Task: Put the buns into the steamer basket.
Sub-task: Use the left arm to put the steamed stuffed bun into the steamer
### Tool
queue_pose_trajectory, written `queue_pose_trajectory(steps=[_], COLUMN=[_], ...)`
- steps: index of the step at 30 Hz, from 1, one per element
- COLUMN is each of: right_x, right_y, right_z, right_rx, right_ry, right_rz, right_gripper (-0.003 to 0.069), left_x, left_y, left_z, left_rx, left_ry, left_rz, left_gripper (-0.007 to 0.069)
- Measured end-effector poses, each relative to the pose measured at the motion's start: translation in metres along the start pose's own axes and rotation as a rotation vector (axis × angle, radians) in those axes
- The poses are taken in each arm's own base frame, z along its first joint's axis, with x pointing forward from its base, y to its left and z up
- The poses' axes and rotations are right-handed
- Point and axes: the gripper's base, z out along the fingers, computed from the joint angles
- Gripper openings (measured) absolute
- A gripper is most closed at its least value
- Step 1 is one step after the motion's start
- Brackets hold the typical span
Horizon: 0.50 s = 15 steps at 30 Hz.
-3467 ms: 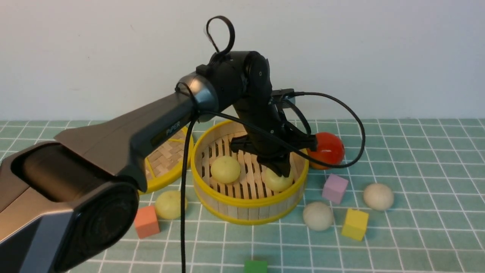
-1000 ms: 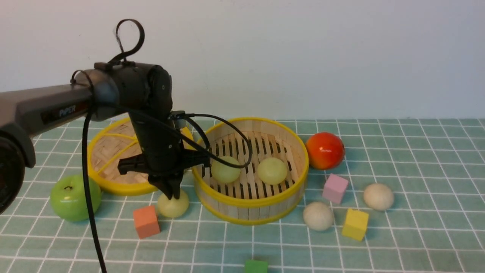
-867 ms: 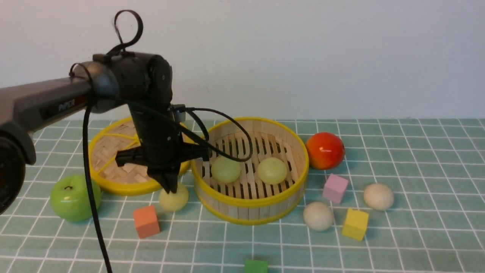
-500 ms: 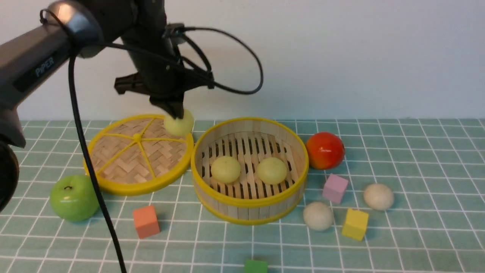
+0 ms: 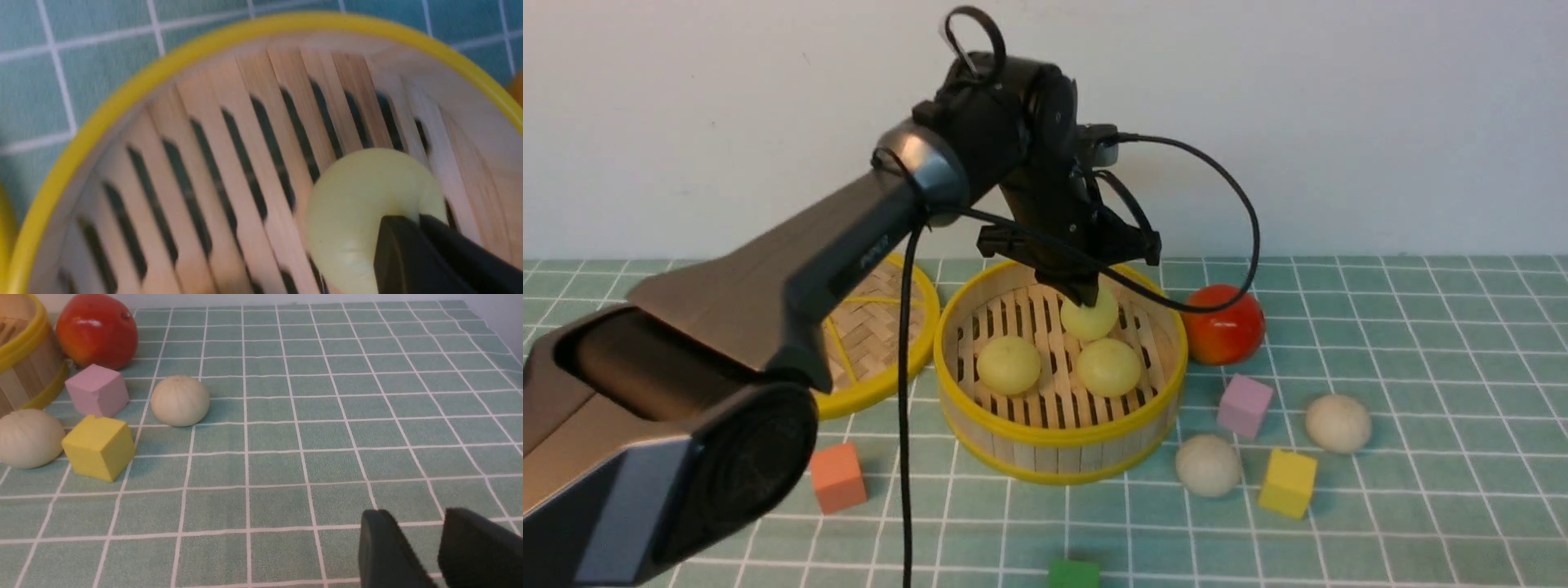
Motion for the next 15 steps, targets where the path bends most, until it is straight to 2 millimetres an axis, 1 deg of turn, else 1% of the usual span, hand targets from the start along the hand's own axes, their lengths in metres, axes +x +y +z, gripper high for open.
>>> queue_pose_trajectory(steps=[2, 7, 15], right_x=[0.000, 0.000, 0.000], right_y=[0.000, 0.000, 0.000], right_z=[0.000, 0.000, 0.000], right_rx=[0.000, 0.000, 0.000], right_ry=[0.000, 0.000, 0.000], right_rz=[0.000, 0.000, 0.000], right_gripper=[0.0239, 0.0239, 0.0239], left_x=[-0.004, -0.010, -0.005], left_y=[0.001, 0.000, 0.003], left_z=[0.008, 0.015, 0.030], left_rx=[0.011, 0.031, 0.021], left_ry=[-0.049, -0.129, -0.114], left_rz=[-0.001, 0.005, 0.015], left_gripper=[-0.0006, -0.0002, 0.0007])
